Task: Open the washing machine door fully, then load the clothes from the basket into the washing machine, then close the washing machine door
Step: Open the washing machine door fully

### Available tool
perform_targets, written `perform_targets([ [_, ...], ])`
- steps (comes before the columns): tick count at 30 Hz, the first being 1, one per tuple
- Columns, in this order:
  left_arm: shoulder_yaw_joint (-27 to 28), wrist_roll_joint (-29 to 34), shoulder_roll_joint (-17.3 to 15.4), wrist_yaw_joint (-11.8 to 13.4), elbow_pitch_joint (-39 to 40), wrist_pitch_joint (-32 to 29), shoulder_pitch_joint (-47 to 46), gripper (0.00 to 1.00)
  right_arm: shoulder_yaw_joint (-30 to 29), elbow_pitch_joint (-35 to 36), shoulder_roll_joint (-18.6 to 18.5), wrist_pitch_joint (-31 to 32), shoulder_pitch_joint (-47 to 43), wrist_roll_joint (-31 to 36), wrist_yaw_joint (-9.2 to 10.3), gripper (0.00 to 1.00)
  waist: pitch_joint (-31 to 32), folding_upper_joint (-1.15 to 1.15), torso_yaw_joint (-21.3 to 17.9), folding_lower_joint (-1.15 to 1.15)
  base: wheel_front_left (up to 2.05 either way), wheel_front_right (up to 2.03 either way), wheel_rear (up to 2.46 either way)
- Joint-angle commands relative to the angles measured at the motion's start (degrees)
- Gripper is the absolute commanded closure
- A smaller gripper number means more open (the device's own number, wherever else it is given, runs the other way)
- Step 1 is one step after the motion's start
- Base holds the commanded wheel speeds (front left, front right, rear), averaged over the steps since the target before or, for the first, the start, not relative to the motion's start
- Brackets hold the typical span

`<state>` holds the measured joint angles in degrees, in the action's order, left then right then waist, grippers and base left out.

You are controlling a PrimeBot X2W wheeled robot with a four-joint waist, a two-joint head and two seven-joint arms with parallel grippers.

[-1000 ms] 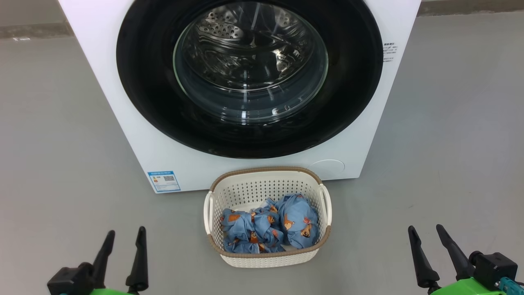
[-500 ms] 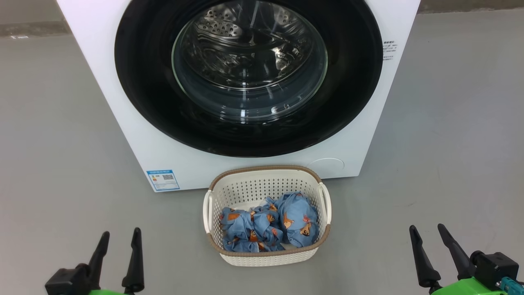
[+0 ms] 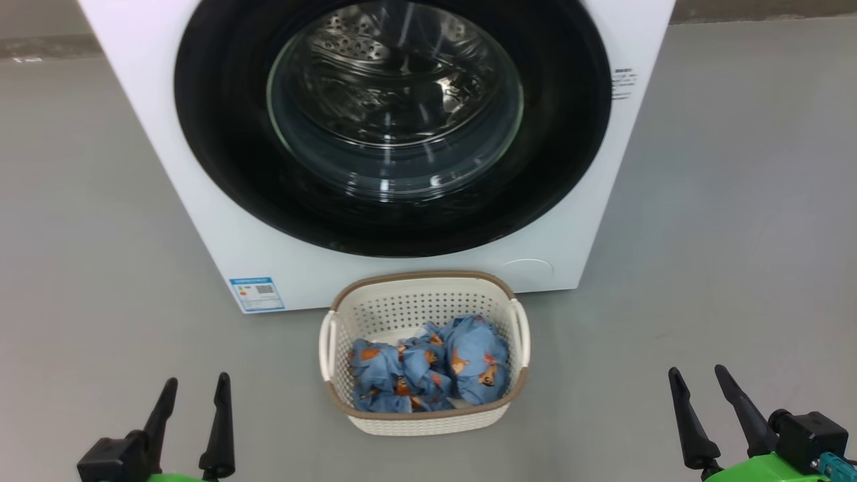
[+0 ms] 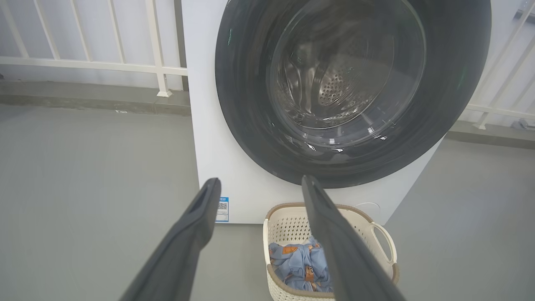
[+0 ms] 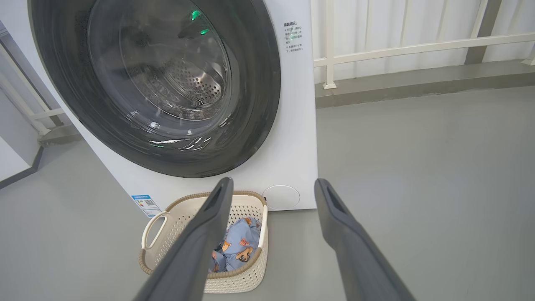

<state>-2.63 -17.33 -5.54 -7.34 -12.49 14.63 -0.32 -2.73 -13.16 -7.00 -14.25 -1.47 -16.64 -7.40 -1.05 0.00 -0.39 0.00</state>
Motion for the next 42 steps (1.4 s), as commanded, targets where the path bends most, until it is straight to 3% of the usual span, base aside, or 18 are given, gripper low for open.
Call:
perform_targets([
  [1, 2.1, 0.8, -0.7, -0.1, 1.4, 0.4, -2.2, 0.00, 1.2, 1.6, -0.9, -0.7, 0.5, 0.4, -0.09, 0.00, -0.1, 0.00, 0.0, 0.00, 1.03, 1.03, -2.06],
  [14, 2.2, 0.7, -0.8, -0.1, 1.4, 0.4, -2.4, 0.00, 1.2, 1.4, -0.5, -0.7, 0.7, 0.1, -0.09, 0.00, -0.1, 0.00, -0.1, 0.00, 1.22, 1.22, -2.44],
  [22, 2.0, -2.7, -0.8, -0.1, 3.2, 0.4, -2.1, 0.00, 1.1, 1.5, -0.5, -0.7, 0.7, -0.1, -0.09, 0.00, -0.3, 0.00, -0.1, 0.00, 1.07, 1.06, -2.13],
  [36, 1.7, -3.1, -0.9, -0.1, 3.6, 0.4, -2.0, 0.00, 0.1, 1.8, 0.1, -0.7, 1.4, 0.0, -0.09, 0.00, -0.6, 0.00, -0.1, 0.00, 0.30, 0.30, -0.60],
  [37, 1.7, -3.1, -0.8, -0.1, 3.6, 0.4, -1.9, 0.00, -0.2, 1.7, 0.4, -0.7, 1.6, -0.4, -0.09, 0.20, -0.7, 0.00, -0.1, 0.00, 0.00, 0.00, 0.00],
  [38, 1.7, -3.1, -0.8, -0.1, 3.7, 0.4, -1.9, 0.00, -0.3, 1.7, 0.6, -0.7, 1.9, -0.6, -0.09, 0.60, -0.7, 0.00, -0.1, 0.00, 0.00, 0.00, 0.00],
  [39, 1.7, -3.1, -0.7, -0.1, 3.7, 0.4, -1.8, 0.00, -0.3, 1.7, 0.8, -0.7, 2.2, -0.7, -0.09, 0.87, -0.7, 0.00, -0.1, 0.00, 0.00, 0.00, 0.00],
  [40, 1.7, -3.1, -0.7, -0.1, 3.8, 0.4, -1.8, 0.00, -0.1, 1.8, 0.8, -0.7, 2.6, -0.8, -0.09, 1.00, -0.8, 0.00, -0.1, 0.00, 0.00, 0.00, 0.00],
  [42, 1.7, -3.1, -0.5, -0.1, 3.9, 0.4, -1.8, 0.00, -0.1, 2.3, 1.1, -0.7, 3.6, -1.4, -0.09, 1.00, -1.0, 0.00, 0.0, 0.00, 0.00, 0.00, 0.00],
])
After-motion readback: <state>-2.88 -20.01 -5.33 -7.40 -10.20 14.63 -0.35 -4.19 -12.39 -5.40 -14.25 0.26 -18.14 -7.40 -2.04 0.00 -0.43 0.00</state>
